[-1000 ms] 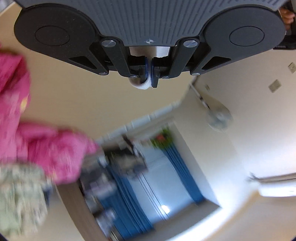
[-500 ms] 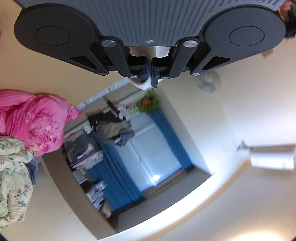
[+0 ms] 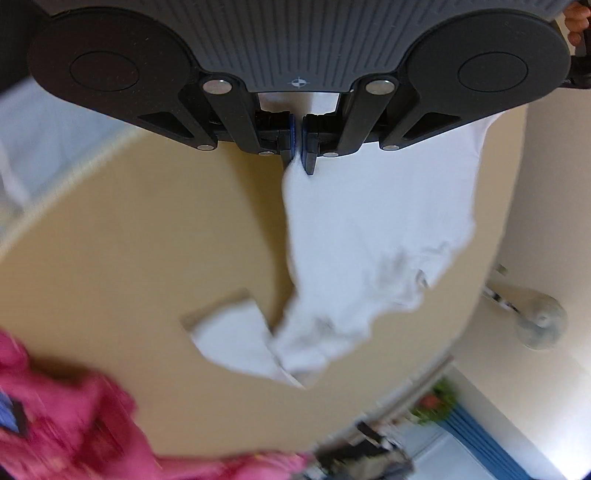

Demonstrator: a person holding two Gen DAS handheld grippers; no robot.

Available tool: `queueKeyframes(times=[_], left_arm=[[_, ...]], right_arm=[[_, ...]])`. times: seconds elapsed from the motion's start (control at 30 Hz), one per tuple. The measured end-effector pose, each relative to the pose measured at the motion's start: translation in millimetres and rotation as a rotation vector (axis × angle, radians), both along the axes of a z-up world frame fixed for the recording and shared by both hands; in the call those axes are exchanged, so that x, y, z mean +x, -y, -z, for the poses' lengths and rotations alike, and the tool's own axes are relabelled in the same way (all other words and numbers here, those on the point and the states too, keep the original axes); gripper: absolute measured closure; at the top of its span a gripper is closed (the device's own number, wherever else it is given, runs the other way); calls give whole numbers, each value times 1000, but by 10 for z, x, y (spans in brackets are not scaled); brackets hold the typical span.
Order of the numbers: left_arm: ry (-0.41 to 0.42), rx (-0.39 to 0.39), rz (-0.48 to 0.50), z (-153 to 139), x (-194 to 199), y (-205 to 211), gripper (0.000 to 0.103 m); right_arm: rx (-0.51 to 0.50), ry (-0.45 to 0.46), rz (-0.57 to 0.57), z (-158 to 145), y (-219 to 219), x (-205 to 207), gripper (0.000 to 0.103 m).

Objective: Fold small clothes

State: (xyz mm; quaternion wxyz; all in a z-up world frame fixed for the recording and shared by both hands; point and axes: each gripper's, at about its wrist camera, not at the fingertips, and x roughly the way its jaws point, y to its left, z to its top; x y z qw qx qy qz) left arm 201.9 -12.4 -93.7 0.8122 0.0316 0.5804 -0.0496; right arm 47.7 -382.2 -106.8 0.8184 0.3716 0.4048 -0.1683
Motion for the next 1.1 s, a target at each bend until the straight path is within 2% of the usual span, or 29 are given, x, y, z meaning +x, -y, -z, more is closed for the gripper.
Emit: queueKeyframes(times=[0.13, 0.23, 0.3, 0.37, 0.47, 0.53, 0.57, 0.63, 0.67, 0.7, 0.73, 0.77, 0.8, 0.83, 0.93, 1.0, 1.1], left_arm=[[2, -15, 1, -31, -77, -29, 100], [13, -24, 13, -173, -70, -108, 100], [12, -35, 23, -146, -209, -167, 100], [7, -31, 40, -90, -340, -181, 100], [-18, -12, 67, 166, -599, -62, 99], [-29, 39, 65, 342, -630, -49, 96], [-24, 67, 66, 418, -644, -56, 95], [-32, 85, 53, 495, -661, -131, 80], [-34, 60, 40, 483, -671, -211, 75], [-31, 29, 25, 443, -676, -302, 66], [-23, 4, 6, 400, -667, -406, 55], [-4, -15, -21, 355, -652, -524, 49], [20, -35, -54, 300, -614, -648, 40], [36, -54, -87, 254, -560, -753, 36], [18, -148, -165, 206, -281, -1011, 36], [-16, -192, -140, 253, -97, -994, 36], [-94, -180, -92, 474, 155, -844, 36]], right_arm=[[5, 11, -6, -8, -88, -226, 100], [3, 15, -18, -62, 45, -214, 100], [1, 6, -22, -71, 128, -334, 100], [-9, -12, -25, -4, 152, -456, 100], [-32, -54, -27, 144, 169, -604, 100], [-49, -78, -32, 290, 166, -621, 100], [-59, -121, -33, 384, 157, -605, 99], [-67, -204, -10, 497, 160, -591, 91], [-55, -206, 3, 505, 170, -619, 82], [-38, -192, 18, 483, 182, -658, 69], [-36, -180, 28, 447, 186, -692, 63], [-40, -169, 32, 400, 189, -717, 57], [-50, -156, 28, 352, 183, -731, 56], [-59, -148, 21, 323, 173, -735, 56], [-82, -134, -6, 221, 100, -695, 55], [-88, -134, -31, 187, 47, -634, 55], [-89, -136, -72, 185, -57, -531, 55]])
